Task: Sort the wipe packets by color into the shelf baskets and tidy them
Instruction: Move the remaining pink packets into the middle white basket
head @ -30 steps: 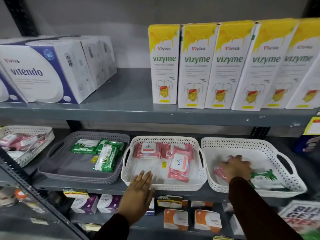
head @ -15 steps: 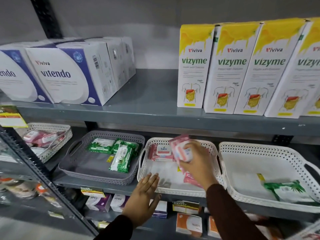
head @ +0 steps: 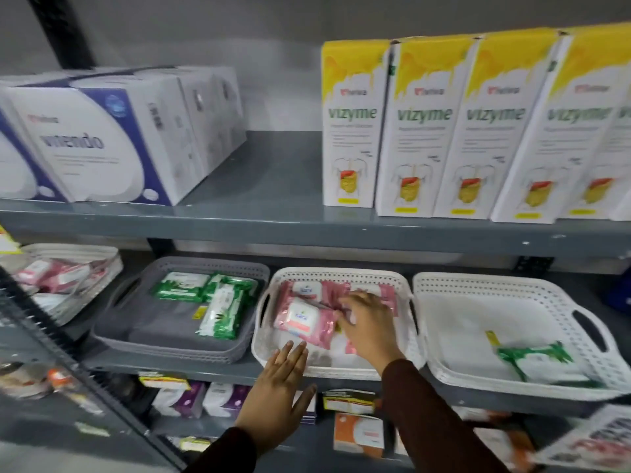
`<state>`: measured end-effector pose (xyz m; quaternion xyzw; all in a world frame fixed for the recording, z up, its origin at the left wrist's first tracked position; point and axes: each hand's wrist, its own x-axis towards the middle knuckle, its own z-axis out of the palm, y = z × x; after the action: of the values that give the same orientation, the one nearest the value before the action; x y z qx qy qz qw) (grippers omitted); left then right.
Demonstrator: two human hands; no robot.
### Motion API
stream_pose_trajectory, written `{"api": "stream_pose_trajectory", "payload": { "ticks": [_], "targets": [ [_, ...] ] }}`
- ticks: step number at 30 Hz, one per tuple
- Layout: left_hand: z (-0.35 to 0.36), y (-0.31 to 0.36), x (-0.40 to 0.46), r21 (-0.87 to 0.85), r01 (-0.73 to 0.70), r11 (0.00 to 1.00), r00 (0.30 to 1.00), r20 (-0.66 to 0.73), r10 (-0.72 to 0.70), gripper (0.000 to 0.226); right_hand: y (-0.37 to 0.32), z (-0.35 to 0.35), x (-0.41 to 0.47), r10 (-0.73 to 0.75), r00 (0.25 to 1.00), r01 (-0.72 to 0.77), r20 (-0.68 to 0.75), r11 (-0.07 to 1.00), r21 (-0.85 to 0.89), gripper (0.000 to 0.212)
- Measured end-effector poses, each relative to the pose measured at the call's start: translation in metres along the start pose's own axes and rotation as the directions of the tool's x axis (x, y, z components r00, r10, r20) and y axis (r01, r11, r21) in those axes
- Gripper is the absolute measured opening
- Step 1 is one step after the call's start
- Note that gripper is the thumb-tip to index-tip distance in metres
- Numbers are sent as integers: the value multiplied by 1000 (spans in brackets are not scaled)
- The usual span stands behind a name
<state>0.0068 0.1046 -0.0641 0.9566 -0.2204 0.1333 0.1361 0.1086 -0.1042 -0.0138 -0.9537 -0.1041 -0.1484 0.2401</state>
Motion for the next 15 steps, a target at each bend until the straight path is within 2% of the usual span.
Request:
{"api": "stream_pose_trajectory", "payload": {
  "ticks": [2, 3, 4, 6, 7, 8, 9, 11, 13, 15],
  "targets": [
    [8, 20, 8, -20, -53, 998, 998, 26, 54, 61, 44, -30, -15, 176, 964, -192, -197, 979, -66, 26],
    [13, 33, 14, -25, -78, 997, 996, 30, 79, 61, 70, -49, -23, 311, 923, -343, -228, 932, -116, 27],
    [18, 43, 19, -27, -91, 995, 995, 33, 92, 62, 95, -66, -29, 472, 859, -504, -200, 847, -168, 32],
    [28, 65, 29, -38, -96, 995, 994, 52, 97, 65, 144, -100, -47, 771, 626, -767, -119, 581, -271, 50],
    [32, 75, 34, -35, -92, 995, 993, 69, 94, 67, 165, -113, -56, 859, 505, -836, -87, 461, -299, 61],
    [36, 83, 38, -28, -90, 996, 992, 82, 92, 70, 183, -123, -64, 908, 415, -873, -55, 380, -306, 72],
    [39, 91, 41, -21, -88, 996, 992, 90, 90, 74, 196, -130, -70, 924, 383, -880, -12, 361, -308, 80],
    [42, 100, 45, -13, -84, 996, 992, 98, 85, 80, 205, -135, -75, 901, 427, -839, 74, 426, -339, 84],
    [43, 102, 47, -5, -95, 995, 992, 88, 95, 80, 195, -135, -71, 865, 486, -781, 120, 492, -383, 77],
    [41, 101, 45, 3, -115, 993, 989, 93, 114, 75, 176, -128, -63, 810, 557, -742, 184, 585, -329, 70]
  ]
}}
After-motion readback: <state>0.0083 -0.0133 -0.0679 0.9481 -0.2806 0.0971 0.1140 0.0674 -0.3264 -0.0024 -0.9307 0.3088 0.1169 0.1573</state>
